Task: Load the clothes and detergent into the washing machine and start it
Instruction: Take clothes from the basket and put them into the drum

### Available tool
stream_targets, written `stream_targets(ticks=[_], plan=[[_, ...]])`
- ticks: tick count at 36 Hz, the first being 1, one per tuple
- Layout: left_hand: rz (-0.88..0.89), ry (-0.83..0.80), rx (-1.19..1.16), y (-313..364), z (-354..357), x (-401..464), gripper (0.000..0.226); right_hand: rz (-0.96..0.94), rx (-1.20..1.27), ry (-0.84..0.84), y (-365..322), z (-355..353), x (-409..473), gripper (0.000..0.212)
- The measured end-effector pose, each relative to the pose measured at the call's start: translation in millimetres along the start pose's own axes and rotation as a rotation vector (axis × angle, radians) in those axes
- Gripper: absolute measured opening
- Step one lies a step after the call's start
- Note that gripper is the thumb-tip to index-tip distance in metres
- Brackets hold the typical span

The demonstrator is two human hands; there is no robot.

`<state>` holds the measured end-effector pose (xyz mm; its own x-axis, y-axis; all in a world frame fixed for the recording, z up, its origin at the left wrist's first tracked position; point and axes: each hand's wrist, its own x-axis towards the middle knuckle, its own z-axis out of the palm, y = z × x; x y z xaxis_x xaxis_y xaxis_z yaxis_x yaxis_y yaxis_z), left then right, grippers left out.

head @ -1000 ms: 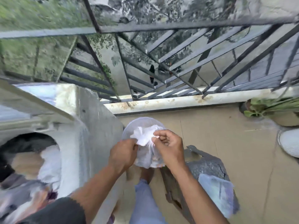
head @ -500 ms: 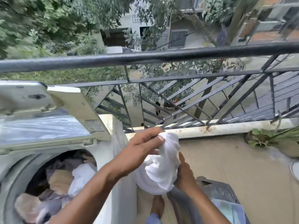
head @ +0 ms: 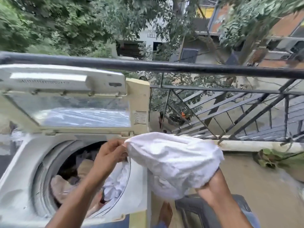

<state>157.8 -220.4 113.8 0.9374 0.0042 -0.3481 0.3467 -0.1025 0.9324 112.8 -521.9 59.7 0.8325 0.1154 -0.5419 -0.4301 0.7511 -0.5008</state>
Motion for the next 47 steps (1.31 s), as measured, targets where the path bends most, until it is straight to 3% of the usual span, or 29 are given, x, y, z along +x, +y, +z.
stream_targets(ticks=[1, 2, 7, 9, 11, 13, 15, 17, 21, 26, 30, 34, 39, 44, 47], plan=[[-0.024, -0.007, -0.003, -4, -6, -4, 0.021, 0.05, 0.093, -0.269, 0, 6, -1, 0.062], [-0.055, -0.009, -0.001, -10, -13, -9, 0.029, -0.03, 0.1, -0.346, -1, 12, -9, 0.061], [-0.198, -0.176, -0.091, -14, -35, -49, 0.057, -0.038, 0.087, -0.519, 32, 77, -27, 0.062], [-0.244, -0.117, -0.147, 7, -31, -65, 0.07, 0.073, 0.112, -0.464, 44, 93, -25, 0.058], [-0.278, -0.016, -0.36, 41, -41, -101, 0.058, 0.082, 0.05, -0.387, 57, 121, -26, 0.063], [-0.24, -0.27, -0.621, 5, -52, -93, 0.077, 0.069, 0.039, -0.429, 70, 142, -28, 0.086], [-0.259, -0.35, -0.787, -37, -76, -73, 0.081, 0.024, 0.101, -0.424, 85, 153, -19, 0.1], [-0.223, -0.208, -0.82, -54, -97, -61, 0.067, 0.0, 0.014, -0.376, 103, 159, -12, 0.089], [-0.192, -0.037, -0.827, -57, -131, -50, 0.054, -0.083, -0.203, -0.073, 131, 161, 0, 0.043], [-0.129, 0.154, -0.656, -78, -177, -33, 0.046, -0.075, -0.501, 0.197, 164, 144, 18, 0.037], [-0.267, 0.226, -0.687, -111, -198, -19, 0.042, -0.053, -0.59, 0.197, 189, 157, 27, 0.039], [-0.521, 0.194, -0.791, -149, -199, -8, 0.022, 0.094, -0.893, -0.008, 224, 165, 46, 0.07], [-0.756, 0.12, -0.787, -188, -193, 11, 0.053, 0.339, -1.082, -0.117, 270, 162, 82, 0.119], [-0.8, 0.019, -0.877, -210, -193, 29, 0.063, 0.623, -0.916, -0.011, 284, 155, 117, 0.103], [-0.819, -0.012, -0.888, -219, -202, 42, 0.07, 0.622, -0.989, 0.053, 284, 162, 133, 0.089]])
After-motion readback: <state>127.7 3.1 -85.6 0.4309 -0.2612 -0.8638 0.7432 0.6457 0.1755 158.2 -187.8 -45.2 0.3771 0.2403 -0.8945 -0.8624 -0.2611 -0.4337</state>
